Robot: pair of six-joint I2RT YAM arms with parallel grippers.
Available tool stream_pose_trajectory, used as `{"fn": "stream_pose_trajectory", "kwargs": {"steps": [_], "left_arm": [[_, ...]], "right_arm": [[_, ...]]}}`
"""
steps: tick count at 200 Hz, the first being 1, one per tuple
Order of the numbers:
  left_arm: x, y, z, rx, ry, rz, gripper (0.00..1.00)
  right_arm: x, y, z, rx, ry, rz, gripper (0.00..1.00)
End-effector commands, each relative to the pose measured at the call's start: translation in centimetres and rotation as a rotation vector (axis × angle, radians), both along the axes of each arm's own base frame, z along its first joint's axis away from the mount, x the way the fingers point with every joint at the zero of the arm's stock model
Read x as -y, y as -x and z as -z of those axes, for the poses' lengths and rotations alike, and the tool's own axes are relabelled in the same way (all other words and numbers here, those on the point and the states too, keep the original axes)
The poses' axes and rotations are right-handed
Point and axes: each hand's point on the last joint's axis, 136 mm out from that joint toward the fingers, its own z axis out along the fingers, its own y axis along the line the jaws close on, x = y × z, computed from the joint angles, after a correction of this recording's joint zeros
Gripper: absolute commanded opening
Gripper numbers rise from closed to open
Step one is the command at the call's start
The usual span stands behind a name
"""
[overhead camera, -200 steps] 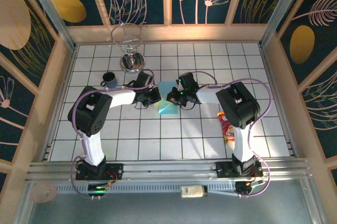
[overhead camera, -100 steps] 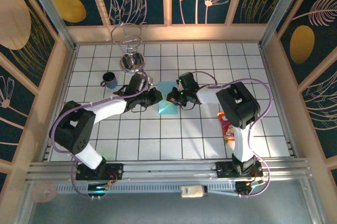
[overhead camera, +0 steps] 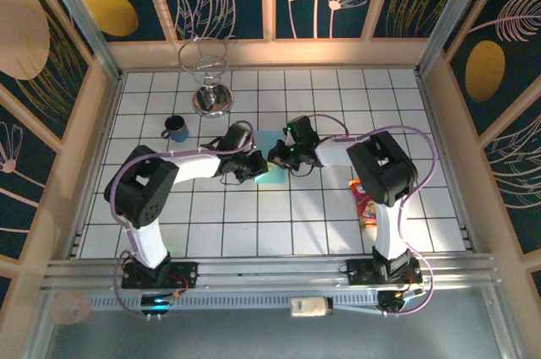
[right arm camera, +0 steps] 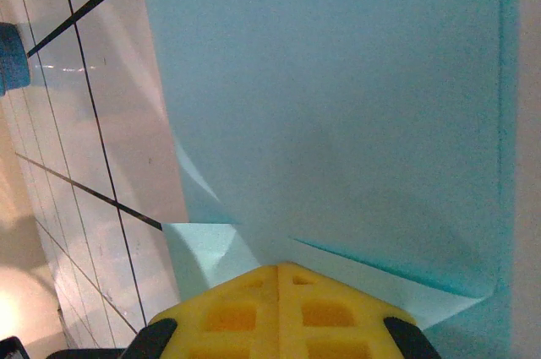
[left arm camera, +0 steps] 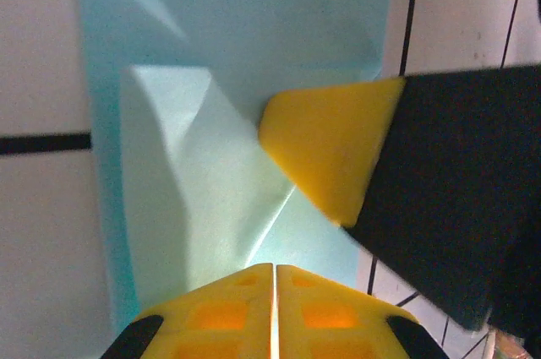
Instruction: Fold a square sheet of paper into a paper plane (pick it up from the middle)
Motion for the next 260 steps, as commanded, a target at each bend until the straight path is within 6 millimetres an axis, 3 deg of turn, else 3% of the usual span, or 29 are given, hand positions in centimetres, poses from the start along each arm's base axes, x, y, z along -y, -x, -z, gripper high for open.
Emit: {"fn": "stream_pose_trajectory", "kwargs": {"steps": [1, 95, 145, 226, 260], "left_arm": [[0.5, -0.6, 0.2, 0.002, -0.025, 0.017, 0.09], [-1.6, 1.3, 3.4, -0.063, -0.147, 0.046, 0.06], [-2.6, 2.7, 3.8, -0.071, -0.184, 0.101, 0.04], [-6.8, 8.5, 5.8, -0.150, -0.295, 0.216, 0.02], [-8.3, 8.3, 4.9, -0.120, -0.378, 0.218, 0.00]], "right_arm": [[3.7, 2.8, 5.8, -0.162, 0.174, 0.031, 0.00], [4.4, 3.4, 6.9, -0.191, 0.211, 0.032, 0.00], [5.1, 3.6, 7.5, -0.204, 0.234, 0.039, 0.00], [5.2, 3.5, 7.5, -0.201, 0.238, 0.038, 0.00], [5.1, 3.5, 7.4, -0.199, 0.237, 0.035, 0.00]]}}
